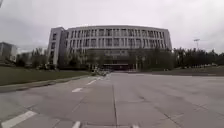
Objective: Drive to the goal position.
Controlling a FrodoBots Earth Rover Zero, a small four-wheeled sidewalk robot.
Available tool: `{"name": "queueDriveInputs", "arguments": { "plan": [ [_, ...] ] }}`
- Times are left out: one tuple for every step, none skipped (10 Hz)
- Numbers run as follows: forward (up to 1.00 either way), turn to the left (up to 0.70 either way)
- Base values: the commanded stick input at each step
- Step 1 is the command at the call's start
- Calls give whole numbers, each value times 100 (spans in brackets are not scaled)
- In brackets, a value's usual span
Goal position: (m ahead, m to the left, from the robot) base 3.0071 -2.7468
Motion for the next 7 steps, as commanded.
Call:
{"name": "queueDriveInputs", "arguments": {
  "plan": [
    [70, 0],
    [70, 0],
    [70, 0],
    [70, 0],
    [70, 0],
    [70, 0],
    [70, -29]
  ]
}}
